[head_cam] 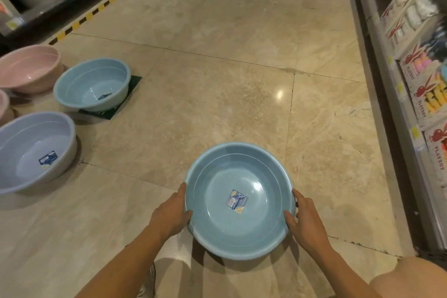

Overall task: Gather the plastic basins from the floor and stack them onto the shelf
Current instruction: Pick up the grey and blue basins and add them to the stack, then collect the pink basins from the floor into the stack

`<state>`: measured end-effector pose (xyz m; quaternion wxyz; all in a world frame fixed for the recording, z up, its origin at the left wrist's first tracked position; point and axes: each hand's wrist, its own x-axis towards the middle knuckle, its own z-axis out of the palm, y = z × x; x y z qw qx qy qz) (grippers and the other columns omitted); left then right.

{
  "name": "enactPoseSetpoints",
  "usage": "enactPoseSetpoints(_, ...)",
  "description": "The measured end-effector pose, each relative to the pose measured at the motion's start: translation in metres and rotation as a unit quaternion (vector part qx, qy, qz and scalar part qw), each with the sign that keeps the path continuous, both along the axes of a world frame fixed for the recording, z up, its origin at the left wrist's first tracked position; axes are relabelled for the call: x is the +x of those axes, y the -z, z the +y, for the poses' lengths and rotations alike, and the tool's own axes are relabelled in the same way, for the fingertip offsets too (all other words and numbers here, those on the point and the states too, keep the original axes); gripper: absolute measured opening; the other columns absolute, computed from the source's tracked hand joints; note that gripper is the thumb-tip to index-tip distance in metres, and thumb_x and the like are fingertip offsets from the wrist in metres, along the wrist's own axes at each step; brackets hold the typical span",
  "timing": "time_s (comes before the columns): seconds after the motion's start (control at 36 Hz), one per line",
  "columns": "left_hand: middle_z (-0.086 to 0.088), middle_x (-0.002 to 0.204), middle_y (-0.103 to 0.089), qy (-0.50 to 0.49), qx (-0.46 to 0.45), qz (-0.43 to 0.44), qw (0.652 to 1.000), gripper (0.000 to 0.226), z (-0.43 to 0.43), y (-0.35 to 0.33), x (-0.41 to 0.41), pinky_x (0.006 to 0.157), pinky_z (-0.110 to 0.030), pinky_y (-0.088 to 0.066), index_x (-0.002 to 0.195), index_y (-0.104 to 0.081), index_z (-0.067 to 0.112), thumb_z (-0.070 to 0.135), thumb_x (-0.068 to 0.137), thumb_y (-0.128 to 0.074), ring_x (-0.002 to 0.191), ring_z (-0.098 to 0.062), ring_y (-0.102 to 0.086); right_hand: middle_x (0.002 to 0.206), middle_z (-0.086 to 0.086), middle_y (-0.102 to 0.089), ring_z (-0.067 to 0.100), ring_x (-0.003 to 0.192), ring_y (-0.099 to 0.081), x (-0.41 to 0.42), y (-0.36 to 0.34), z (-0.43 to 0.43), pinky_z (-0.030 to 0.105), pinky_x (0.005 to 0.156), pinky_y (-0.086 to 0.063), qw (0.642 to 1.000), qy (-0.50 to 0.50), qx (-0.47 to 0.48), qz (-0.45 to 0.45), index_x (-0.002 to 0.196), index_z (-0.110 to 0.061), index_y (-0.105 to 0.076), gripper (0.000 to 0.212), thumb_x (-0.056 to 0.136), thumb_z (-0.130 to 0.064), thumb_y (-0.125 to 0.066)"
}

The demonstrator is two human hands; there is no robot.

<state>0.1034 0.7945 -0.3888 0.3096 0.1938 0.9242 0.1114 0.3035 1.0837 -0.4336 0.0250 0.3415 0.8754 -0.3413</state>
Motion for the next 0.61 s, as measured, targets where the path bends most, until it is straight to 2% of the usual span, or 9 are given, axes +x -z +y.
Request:
enactPoseSetpoints(0.11, -0.006, 0.135, -0.053, -0.008, -0.025, 0.005, 1.000, 0.077, 0.001, -0.011, -0.003, 0.090, -0.037, -0.052, 0.154, -0.012, 0.026, 0.045, 0.093, -0.056, 0.116, -0.024, -0.059, 0.123, -0.003, -0.046, 0.018, 0.107, -0.055, -0.010, -0.012, -0.003, 0.034, 0.075, -0.046, 0.998, 0.021, 0.036, -0.055, 0.151, -0.028, -0.033, 0.063, 0.095, -0.042, -0.059)
enactPoseSetpoints(0.19, -0.005, 0.141, -0.051, -0.020, -0.037, 0.014, 0.999, 0.070, 0.003, -0.029, -0.013, 0.095, -0.037, -0.048, 0.152, -0.022, 0.023, 0.049, 0.094, -0.052, 0.122, -0.024, -0.056, 0.128, 0.004, -0.052, 0.024, 0.114, -0.055, -0.028, -0.034, 0.000, 0.039, 0.078, -0.050, 0.993, 0.018, 0.097, -0.071, 0.145, -0.021, -0.044, 0.054, 0.094, -0.034, -0.058)
enactPoseSetpoints(0.31, -0.005, 0.141, -0.055, -0.039, -0.040, 0.040, 0.998, 0.056, 0.000, -0.075, -0.039, 0.099, -0.036, -0.047, 0.145, -0.042, 0.018, 0.045, 0.096, -0.048, 0.124, -0.023, -0.055, 0.121, 0.002, -0.061, 0.021, 0.106, -0.061, -0.068, -0.076, 0.005, 0.036, 0.082, -0.053, 0.975, -0.101, 0.172, -0.100, 0.139, -0.021, -0.052, 0.046, 0.096, -0.034, -0.050)
enactPoseSetpoints(0.36, -0.004, 0.139, -0.057, -0.036, -0.047, 0.066, 0.996, 0.051, -0.006, -0.107, -0.050, 0.098, -0.035, -0.046, 0.142, -0.046, 0.020, 0.042, 0.096, -0.049, 0.123, -0.023, -0.055, 0.117, -0.001, -0.063, 0.020, 0.102, -0.064, -0.093, -0.103, 0.003, 0.035, 0.081, -0.053, 0.959, -0.171, 0.196, -0.112, 0.136, -0.023, -0.052, 0.043, 0.096, -0.036, -0.047)
enactPoseSetpoints(0.44, -0.003, 0.133, -0.060, -0.031, -0.060, 0.114, 0.991, 0.046, -0.016, -0.155, -0.063, 0.095, -0.038, -0.049, 0.137, -0.051, 0.022, 0.042, 0.095, -0.050, 0.116, -0.023, -0.058, 0.121, -0.002, -0.063, 0.020, 0.104, -0.063, -0.131, -0.142, -0.008, 0.034, 0.083, -0.052, 0.935, -0.259, 0.219, -0.104, 0.137, -0.025, -0.051, 0.043, 0.097, -0.039, -0.046)
enactPoseSetpoints(0.61, -0.002, 0.131, -0.060, -0.001, -0.063, 0.168, 0.984, 0.044, -0.033, -0.228, -0.088, 0.093, -0.038, -0.050, 0.136, -0.051, 0.024, 0.042, 0.096, -0.049, 0.113, -0.023, -0.058, 0.129, -0.003, -0.059, 0.018, 0.114, -0.060, -0.193, -0.203, -0.045, 0.032, 0.085, -0.050, 0.915, -0.329, 0.229, -0.050, 0.136, -0.026, -0.051, 0.041, 0.099, -0.043, -0.047)
